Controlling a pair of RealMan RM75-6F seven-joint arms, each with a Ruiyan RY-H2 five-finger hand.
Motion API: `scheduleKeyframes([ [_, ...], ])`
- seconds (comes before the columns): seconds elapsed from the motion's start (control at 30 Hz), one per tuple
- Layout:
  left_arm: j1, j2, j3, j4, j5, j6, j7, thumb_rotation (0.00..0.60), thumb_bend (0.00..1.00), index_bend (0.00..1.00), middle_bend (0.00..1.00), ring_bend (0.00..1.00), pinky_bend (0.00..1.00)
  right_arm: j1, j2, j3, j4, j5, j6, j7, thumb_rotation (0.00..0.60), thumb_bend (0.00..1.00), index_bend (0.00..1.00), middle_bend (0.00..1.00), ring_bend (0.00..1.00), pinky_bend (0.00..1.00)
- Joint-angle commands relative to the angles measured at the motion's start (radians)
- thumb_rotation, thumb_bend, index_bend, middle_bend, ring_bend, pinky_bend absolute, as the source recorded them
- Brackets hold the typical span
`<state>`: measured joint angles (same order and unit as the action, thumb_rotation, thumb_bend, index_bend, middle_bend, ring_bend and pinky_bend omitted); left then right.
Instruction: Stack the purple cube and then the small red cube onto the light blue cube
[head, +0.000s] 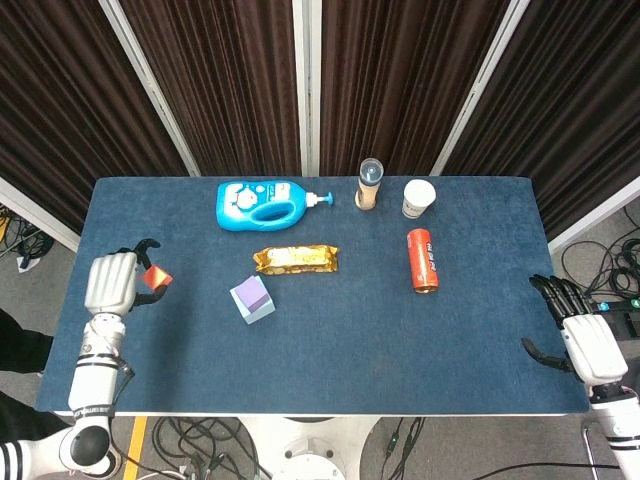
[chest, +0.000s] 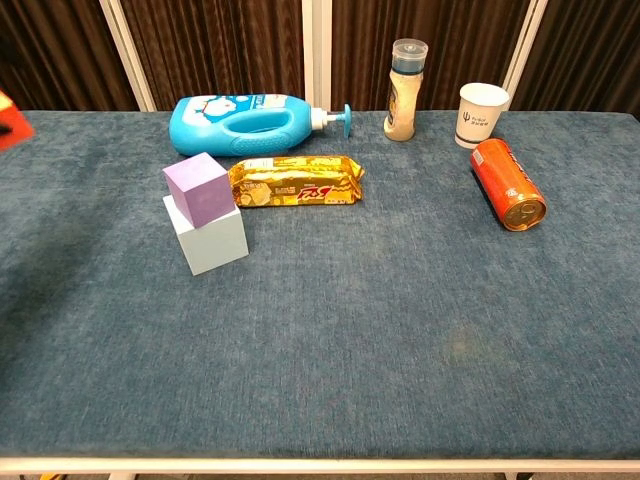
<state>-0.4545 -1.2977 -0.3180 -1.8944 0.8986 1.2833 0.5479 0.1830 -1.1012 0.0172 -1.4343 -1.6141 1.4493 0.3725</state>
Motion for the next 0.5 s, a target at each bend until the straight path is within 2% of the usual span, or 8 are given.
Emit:
scheduleKeyframes([
  [0.03, -0.047, 0.046, -0.024, -0.086, -0.046, -0.047, 0.038, 0.6, 0.31, 0.35, 0.66, 0.44, 0.49, 0.002, 0.003, -0.002, -0.004, 0.0, -0.008, 0.001, 0.6, 0.2, 0.02, 0.07, 0.0, 0.0],
  [0.27, -0.139, 0.007, 0.016, -0.16, -0.091, -0.08, 0.138, 0.6, 0.31, 0.36, 0.66, 0.45, 0.49, -0.017, 0.0, -0.005, -0.002, -0.009, 0.027, -0.059, 0.6, 0.2, 0.02, 0.06, 0.0, 0.0],
  [0.4, -0.199, -0.036, 0.012, -0.159, -0.144, -0.088, 0.174, 0.6, 0.31, 0.36, 0.66, 0.45, 0.49, -0.043, -0.03, 0.023, 0.006, 0.015, 0.087, -0.165, 0.6, 0.2, 0.02, 0.06, 0.0, 0.0],
  [0.5, -0.24, -0.06, 0.001, -0.149, -0.192, -0.095, 0.184, 0.6, 0.31, 0.36, 0.66, 0.45, 0.49, -0.049, -0.034, 0.028, 0.001, 0.019, 0.098, -0.168, 0.6, 0.2, 0.02, 0.06, 0.0, 0.0],
])
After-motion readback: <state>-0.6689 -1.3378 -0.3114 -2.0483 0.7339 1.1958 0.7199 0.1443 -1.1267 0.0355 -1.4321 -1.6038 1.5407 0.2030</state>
